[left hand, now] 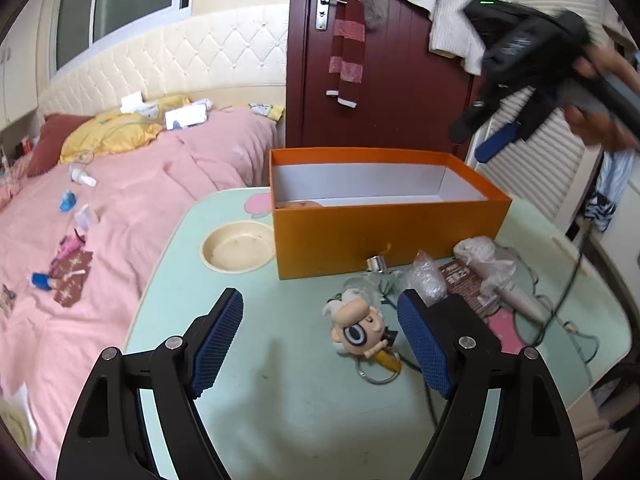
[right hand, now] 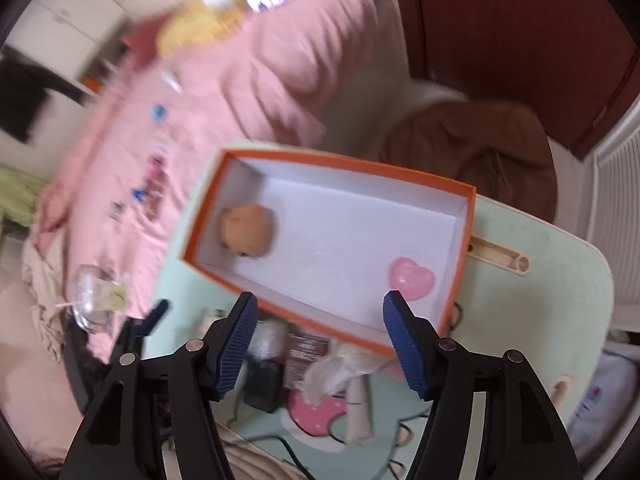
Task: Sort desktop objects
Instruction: 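Reach into the box and grasp the pink heart piece with the right gripper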
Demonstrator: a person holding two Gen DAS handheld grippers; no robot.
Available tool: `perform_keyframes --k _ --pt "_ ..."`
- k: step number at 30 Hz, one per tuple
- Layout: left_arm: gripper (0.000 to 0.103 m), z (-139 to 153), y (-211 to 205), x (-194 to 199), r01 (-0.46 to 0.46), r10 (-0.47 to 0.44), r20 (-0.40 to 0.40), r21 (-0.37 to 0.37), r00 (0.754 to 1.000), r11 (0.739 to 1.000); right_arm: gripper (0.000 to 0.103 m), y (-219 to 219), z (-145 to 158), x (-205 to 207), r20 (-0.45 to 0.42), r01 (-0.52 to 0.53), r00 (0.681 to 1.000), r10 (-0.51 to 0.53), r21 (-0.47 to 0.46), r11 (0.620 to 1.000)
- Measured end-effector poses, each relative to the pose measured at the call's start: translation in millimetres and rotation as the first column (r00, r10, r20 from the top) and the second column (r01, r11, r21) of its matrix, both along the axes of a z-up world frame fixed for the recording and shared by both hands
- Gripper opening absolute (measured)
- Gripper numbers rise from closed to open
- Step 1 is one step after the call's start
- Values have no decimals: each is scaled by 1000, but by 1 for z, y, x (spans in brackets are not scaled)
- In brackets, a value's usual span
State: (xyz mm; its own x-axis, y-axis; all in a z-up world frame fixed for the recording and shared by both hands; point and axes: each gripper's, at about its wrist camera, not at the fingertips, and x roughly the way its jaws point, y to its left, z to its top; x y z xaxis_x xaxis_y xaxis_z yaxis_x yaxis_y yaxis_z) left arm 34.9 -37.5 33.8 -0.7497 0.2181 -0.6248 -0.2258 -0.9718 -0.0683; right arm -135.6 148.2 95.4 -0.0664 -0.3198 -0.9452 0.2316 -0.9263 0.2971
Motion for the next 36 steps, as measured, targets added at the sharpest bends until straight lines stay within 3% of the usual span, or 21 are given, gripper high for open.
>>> perform_keyframes --k 3,9,16,20,23,24,26,31,36 --pt "80 -3 1 -1 6 -6 20 -9 1000 1000 66 -9 2 -30 97 -38 995 30 78 996" --pt "80 -6 -3 -2 13 -16 54 52 998 999 66 -34 -33 -48 251 -194 959 132 240 951" --pt "80 -9 -15 -6 -7 -4 95 117 995 993 66 -51 -71 -55 327 -322 928 179 459 828" --pt "80 -11 -20 -8 -19 0 125 145 992 989 66 -58 -90 -54 357 -392 907 222 526 755" --pt "80 -11 -21 -7 -23 3 128 153 992 988 65 -52 -102 -58 405 -398 894 193 520 756" --pt "80 -11 -21 -7 -23 3 126 154 992 988 58 -52 -102 -58 417 -407 887 199 500 765" --pt "80 -10 -20 -6 -20 1 124 151 992 988 34 -52 -102 -59 444 -411 872 206 434 802" --pt "80 -11 -17 -4 -9 -8 123 140 992 990 35 -54 -97 -53 409 -420 881 239 442 793" --pt "80 -9 -16 -2 -11 -3 105 129 995 992 34 -46 -73 -53 312 -362 917 247 395 844"
